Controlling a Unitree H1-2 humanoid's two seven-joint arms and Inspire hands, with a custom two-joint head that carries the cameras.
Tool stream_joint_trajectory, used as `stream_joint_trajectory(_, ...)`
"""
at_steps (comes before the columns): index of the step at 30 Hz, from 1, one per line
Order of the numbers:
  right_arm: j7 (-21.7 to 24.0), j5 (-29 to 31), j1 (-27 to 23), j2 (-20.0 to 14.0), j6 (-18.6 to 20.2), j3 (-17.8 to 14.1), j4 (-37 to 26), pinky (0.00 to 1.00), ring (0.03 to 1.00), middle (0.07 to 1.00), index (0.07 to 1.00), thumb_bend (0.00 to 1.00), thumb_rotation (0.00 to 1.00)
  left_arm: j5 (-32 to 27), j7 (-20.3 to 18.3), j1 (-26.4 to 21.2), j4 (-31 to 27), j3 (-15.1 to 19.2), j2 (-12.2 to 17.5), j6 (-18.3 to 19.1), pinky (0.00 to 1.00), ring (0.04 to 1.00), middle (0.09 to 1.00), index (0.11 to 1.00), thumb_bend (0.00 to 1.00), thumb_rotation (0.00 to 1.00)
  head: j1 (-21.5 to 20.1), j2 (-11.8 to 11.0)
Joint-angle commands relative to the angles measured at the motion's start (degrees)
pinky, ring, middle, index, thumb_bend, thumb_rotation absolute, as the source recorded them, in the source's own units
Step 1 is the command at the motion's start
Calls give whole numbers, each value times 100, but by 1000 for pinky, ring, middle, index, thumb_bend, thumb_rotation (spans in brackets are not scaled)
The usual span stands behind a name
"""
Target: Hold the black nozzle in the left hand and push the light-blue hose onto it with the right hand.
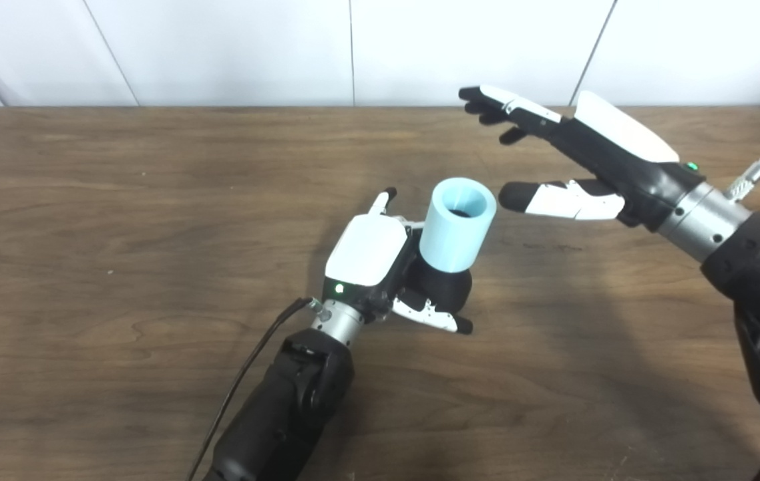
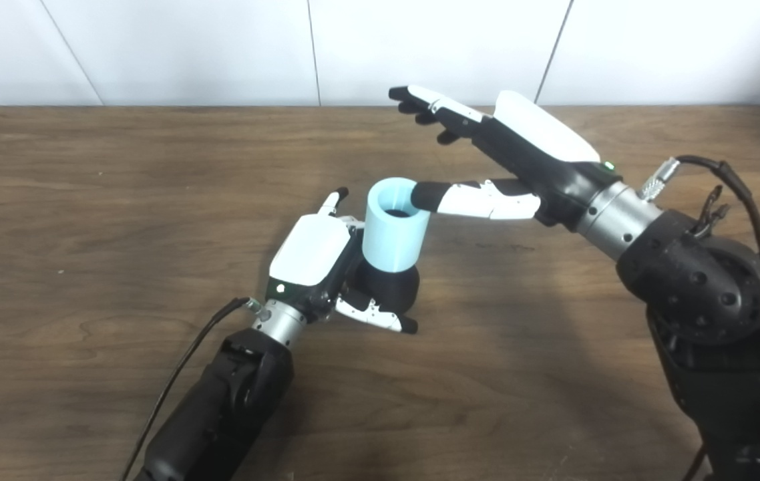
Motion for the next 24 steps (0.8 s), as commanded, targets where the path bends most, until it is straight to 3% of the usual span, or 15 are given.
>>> stream_joint_trajectory(1,-205,148,-65,-19,-84,-120,-47,746,854,916,944,603,1000,44,140,-90,-190,35,-65,-1,1000,661,461,515,523,0,7,6)
stream_joint_trajectory(3,-246,303,54,41,-45,-153,18,739,862,913,944,592,1000,153,109,-81,-248,42,-55,90,1000,682,563,504,523,38,1,16)
stream_joint_trajectory(4,-265,344,93,55,-44,-154,39,745,867,913,945,598,1000,188,107,-79,-266,46,-52,116,1000,696,619,591,680,84,1,16)
stream_joint_trajectory(6,-293,292,194,45,-4,-96,30,750,871,915,948,610,1000,205,115,-66,-307,97,-90,200,1000,727,713,720,852,176,-7,35)
stream_joint_trajectory(9,-319,225,298,14,4,-35,9,748,870,926,952,606,1000,54,3,-60,-366,203,-153,305,1000,837,873,913,971,305,-23,44)
stream_joint_trajectory(14,-345,161,385,-16,-57,11,24,765,871,932,959,595,1000,-196,-483,-94,-501,365,-226,625,1000,982,992,997,1000,403,-38,38)
stream_joint_trajectory(20,-344,57,395,-55,-68,64,40,775,871,922,958,570,1000,-257,-616,-127,-531,386,-230,738,1000,1000,1000,1000,1000,494,-32,36)
stream_joint_trajectory(24,-333,7,385,-85,-34,84,38,784,877,929,962,578,1000,-290,-675,-156,-565,450,-258,842,1000,1000,1000,1000,1000,491,-27,30)
